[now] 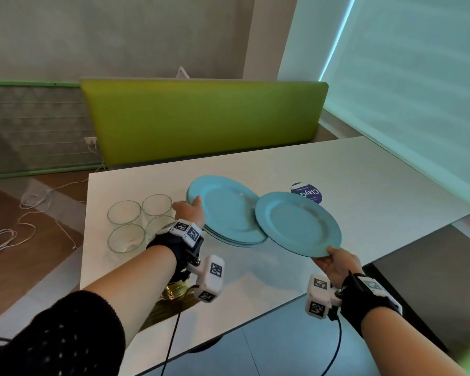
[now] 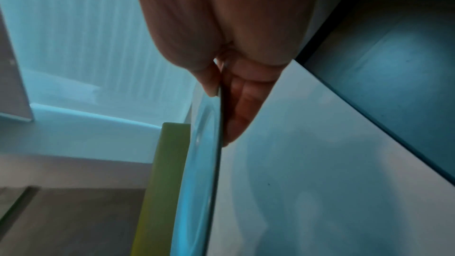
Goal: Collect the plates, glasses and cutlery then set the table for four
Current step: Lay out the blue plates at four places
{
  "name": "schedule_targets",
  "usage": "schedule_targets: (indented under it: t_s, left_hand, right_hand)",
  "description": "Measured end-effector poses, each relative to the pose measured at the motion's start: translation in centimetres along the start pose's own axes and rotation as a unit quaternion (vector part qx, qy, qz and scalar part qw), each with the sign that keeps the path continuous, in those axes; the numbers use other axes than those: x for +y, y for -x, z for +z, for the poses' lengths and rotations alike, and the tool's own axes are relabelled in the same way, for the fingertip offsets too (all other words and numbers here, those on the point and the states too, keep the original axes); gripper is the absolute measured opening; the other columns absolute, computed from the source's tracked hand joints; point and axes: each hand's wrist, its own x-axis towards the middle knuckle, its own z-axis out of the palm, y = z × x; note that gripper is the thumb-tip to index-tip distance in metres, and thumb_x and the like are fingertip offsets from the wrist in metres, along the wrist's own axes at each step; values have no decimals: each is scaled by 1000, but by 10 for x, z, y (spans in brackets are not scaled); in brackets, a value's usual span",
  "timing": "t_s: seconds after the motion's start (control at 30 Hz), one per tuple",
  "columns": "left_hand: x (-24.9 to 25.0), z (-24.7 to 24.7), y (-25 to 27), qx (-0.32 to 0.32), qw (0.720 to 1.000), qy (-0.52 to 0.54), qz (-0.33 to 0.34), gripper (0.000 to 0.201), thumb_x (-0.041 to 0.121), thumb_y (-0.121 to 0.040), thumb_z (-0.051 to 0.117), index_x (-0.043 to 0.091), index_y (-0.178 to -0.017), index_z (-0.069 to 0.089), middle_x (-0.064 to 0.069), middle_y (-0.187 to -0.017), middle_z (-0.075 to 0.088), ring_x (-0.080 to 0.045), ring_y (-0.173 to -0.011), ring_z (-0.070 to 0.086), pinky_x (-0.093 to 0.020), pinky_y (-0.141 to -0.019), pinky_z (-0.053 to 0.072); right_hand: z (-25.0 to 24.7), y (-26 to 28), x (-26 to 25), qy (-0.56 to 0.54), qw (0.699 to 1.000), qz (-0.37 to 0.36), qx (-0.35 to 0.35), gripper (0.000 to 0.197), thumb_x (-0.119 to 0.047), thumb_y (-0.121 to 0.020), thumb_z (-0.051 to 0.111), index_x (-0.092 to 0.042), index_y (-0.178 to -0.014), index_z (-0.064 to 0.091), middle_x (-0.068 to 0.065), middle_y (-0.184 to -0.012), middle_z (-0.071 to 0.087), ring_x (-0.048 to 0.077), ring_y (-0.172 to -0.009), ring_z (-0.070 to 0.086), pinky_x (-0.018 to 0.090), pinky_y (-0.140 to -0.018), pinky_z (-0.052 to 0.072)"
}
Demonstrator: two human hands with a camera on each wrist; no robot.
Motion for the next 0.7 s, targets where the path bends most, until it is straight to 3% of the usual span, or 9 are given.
schedule_targets:
  t_s: [0.1, 0.13, 0.17, 0.23, 0.3, 0.37, 0.57, 0.63, 0.7]
  left_hand:
    - [6, -11, -6, 34, 999, -3, 2, 50, 28, -97, 44, -4, -133, 29, -27, -136, 47, -40, -121, 51, -42, -99, 40]
    - [9, -15, -7, 46, 999, -5, 5, 50, 28, -97, 44, -4, -133, 29, -28, -136, 46, -40, -122, 50, -42, -99, 40]
    - [10, -18, -10, 54, 998, -8, 5, 50, 28, -98, 43, -4, -134, 29, -28, -137, 46, -40, -122, 50, -41, -99, 39]
    - [11, -24, -14, 64, 998, -15, 3, 50, 28, -98, 42, -4, -135, 29, -27, -137, 46, -39, -123, 49, -39, -98, 39]
    - [12, -29, -17, 68, 998, -16, 4, 51, 29, -98, 41, -4, -135, 30, -26, -138, 46, -38, -124, 49, -39, -98, 39]
    - [12, -33, -17, 69, 997, -21, 6, 51, 30, -99, 41, -4, -136, 30, -25, -138, 46, -38, -124, 49, -38, -98, 39]
    - [8, -44, -20, 67, 997, -25, 3, 54, 33, -98, 39, -3, -137, 29, -24, -139, 45, -38, -124, 48, -40, -100, 39]
    - [6, -47, -21, 66, 998, -20, 1, 54, 33, -98, 40, -2, -137, 30, -24, -138, 46, -38, -124, 49, -39, -99, 40]
    - [5, -49, -21, 63, 998, -15, 3, 53, 33, -98, 41, -2, -137, 31, -23, -137, 47, -38, -123, 49, -38, -98, 41]
  right_hand:
    - [-7, -12, 13, -22, 999, 3, 36, 38, 3, -100, 31, 6, -138, 35, 30, -134, 47, 26, -43, 64, 29, -33, 51]
    - [-8, -14, 16, -27, 999, 7, 42, 39, 3, -100, 30, 6, -138, 35, 30, -135, 47, 27, -47, 64, 31, -40, 55]
    - [-8, -17, 21, -30, 998, 11, 46, 39, 3, -100, 30, 6, -138, 34, 30, -135, 47, 29, -57, 63, 36, -54, 58]
    - [-6, -21, 29, -28, 998, 19, 49, 39, 4, -100, 29, 5, -138, 34, 30, -136, 46, 35, -80, 60, 44, -80, 50]
    - [-4, -21, 38, -15, 998, 31, 57, 39, 4, -100, 29, 7, -138, 34, 32, -135, 46, 44, -109, 56, 50, -90, 44]
    - [-1, -19, 48, -3, 997, 39, 69, 38, 6, -98, 30, 9, -136, 35, 34, -134, 46, 47, -120, 49, 53, -95, 43]
    - [5, -15, 73, 8, 995, 66, 73, 39, 2, -99, 35, 8, -137, 35, 31, -138, 43, 45, -123, 48, 50, -95, 45]
    - [9, -11, 79, 18, 993, 75, 84, 39, -4, -98, 43, 8, -136, 37, 32, -133, 48, 47, -118, 52, 45, -82, 53]
    - [14, -7, 83, 39, 991, 86, 92, 41, -5, -96, 50, 8, -134, 40, 31, -129, 51, 47, -114, 55, 38, -59, 58]
